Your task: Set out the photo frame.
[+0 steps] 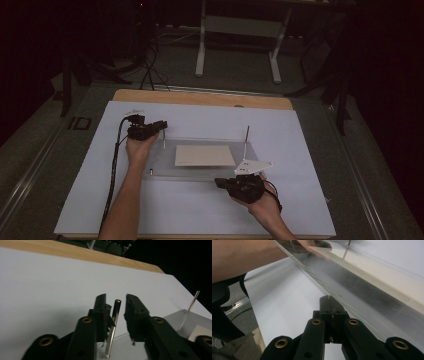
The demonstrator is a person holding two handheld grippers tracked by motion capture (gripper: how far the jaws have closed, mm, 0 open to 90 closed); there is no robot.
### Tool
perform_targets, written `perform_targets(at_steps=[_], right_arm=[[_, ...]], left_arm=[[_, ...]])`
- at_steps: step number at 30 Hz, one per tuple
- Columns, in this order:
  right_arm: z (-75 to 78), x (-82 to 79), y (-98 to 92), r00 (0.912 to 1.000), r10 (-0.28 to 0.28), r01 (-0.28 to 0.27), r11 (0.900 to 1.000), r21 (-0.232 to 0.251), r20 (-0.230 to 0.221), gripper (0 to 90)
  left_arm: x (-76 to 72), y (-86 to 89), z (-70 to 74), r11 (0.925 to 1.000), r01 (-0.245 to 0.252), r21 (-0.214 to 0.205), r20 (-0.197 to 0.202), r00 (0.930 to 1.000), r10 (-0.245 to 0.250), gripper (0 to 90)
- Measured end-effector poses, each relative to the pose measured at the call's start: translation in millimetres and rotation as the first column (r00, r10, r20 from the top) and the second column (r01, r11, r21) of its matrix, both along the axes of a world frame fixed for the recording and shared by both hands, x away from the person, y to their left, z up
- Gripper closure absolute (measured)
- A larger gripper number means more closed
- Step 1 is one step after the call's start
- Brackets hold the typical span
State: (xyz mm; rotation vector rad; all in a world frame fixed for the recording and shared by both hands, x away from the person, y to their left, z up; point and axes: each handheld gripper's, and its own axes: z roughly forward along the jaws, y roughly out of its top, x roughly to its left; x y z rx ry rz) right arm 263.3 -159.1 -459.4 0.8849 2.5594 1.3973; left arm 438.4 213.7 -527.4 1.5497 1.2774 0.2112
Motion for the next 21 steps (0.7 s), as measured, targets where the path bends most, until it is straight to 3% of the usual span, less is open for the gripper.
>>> perform_targets(at_steps=[9, 14, 21], right_arm=[[3.1, 1.9, -0.5, 1.0, -0.007, 0.007, 0.9999, 0.012, 0.005, 90.0], [4.1, 2.5, -0.5, 0.9999, -0.008, 0.008, 0.9998, 0.015, 0.006, 90.0], [8.9, 3.3, -3.0, 0.9999, -0.011, 0.011, 0.9996, 0.024, 0.011, 90.0]], left_arm=[[-6.7, 1.6, 4.9, 0.996, 0.025, 0.086, 0.004, 0.9997, -0.026, 63.3], [-13.8, 7.6, 6.8, 0.9959, 0.022, 0.087, 0.021, 0.9995, -0.024, 61.9], [-26.9, 13.7, 9.6, 0.9898, 0.065, 0.127, 0.046, 0.9964, -0.072, 61.5]])
